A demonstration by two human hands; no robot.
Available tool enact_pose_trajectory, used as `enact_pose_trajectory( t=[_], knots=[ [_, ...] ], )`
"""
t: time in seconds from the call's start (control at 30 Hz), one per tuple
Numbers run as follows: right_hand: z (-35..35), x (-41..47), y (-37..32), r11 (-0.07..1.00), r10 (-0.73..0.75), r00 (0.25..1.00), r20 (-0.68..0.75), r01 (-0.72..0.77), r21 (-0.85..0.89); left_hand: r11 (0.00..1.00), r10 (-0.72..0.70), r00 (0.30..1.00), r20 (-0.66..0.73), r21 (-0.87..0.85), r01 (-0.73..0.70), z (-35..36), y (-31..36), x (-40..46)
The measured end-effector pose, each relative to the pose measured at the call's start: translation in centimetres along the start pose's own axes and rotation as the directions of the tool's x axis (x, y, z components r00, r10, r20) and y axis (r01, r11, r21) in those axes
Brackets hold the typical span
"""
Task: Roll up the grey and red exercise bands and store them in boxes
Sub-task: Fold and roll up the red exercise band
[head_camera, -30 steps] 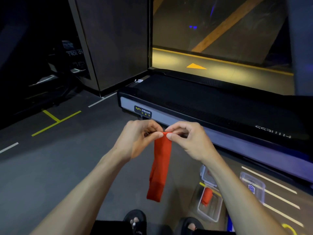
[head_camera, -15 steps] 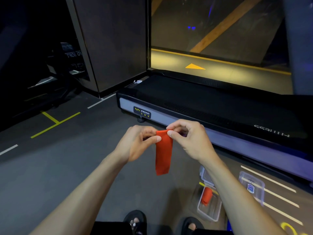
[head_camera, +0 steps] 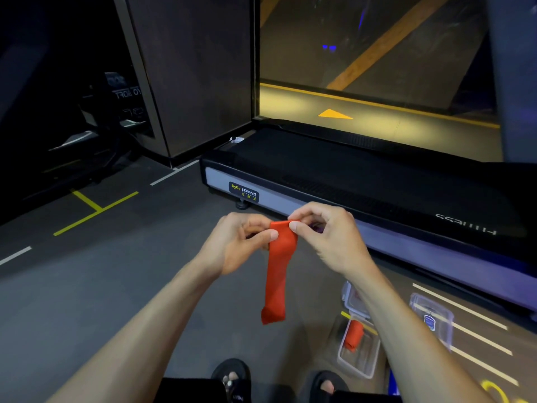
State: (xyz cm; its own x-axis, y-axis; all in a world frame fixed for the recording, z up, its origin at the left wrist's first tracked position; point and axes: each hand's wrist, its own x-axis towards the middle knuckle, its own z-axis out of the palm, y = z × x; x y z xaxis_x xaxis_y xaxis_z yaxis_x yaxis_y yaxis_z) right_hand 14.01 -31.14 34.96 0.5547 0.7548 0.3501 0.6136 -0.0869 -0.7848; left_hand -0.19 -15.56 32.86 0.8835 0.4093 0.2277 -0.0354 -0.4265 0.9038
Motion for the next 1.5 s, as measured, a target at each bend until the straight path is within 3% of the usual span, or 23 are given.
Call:
enact_pose_trajectory(
  t=[0.1,0.4,0.6,0.77,1.13,1.37,1.5],
  knots=[
    [-0.1,-0.1,-0.1,0.998,-0.027,1.000,-0.009,0.027,0.051,0.989,0.001,0.999,-0.041,-0.147,-0.007,0.3,0.3,0.0],
    [0.2,-0.4,-0.3,0.985,-0.080,0.997,-0.013,0.081,0.153,0.948,-0.106,0.977,-0.183,-0.316,0.044,1.0,1.3,0.1],
    [0.1,-0.3,-0.6,0.958,-0.118,0.993,-0.014,0.117,0.263,0.874,-0.164,0.972,-0.169,-0.482,0.064,1.2,1.6,0.3],
    [0.1,-0.3,-0.7,0.925,-0.052,0.998,0.027,0.038,0.377,0.855,-0.132,0.977,-0.169,-0.518,0.026,1.3,1.8,0.2],
    [1.0,-0.3,-1.0,0.860,0.173,0.984,0.039,-0.170,0.481,0.957,-0.025,0.986,-0.164,-0.289,-0.024,1.5,1.8,0.0],
    [0.7,-0.4,-0.1,0.923,0.128,0.991,0.034,-0.131,0.361,0.984,0.059,0.987,-0.150,-0.157,-0.083,1.2,1.0,-0.1],
    [0.4,-0.3,0.3,0.888,0.180,0.978,0.103,-0.207,0.411,0.988,0.093,0.989,-0.116,-0.112,-0.106,1.1,0.8,0.0]
  ],
)
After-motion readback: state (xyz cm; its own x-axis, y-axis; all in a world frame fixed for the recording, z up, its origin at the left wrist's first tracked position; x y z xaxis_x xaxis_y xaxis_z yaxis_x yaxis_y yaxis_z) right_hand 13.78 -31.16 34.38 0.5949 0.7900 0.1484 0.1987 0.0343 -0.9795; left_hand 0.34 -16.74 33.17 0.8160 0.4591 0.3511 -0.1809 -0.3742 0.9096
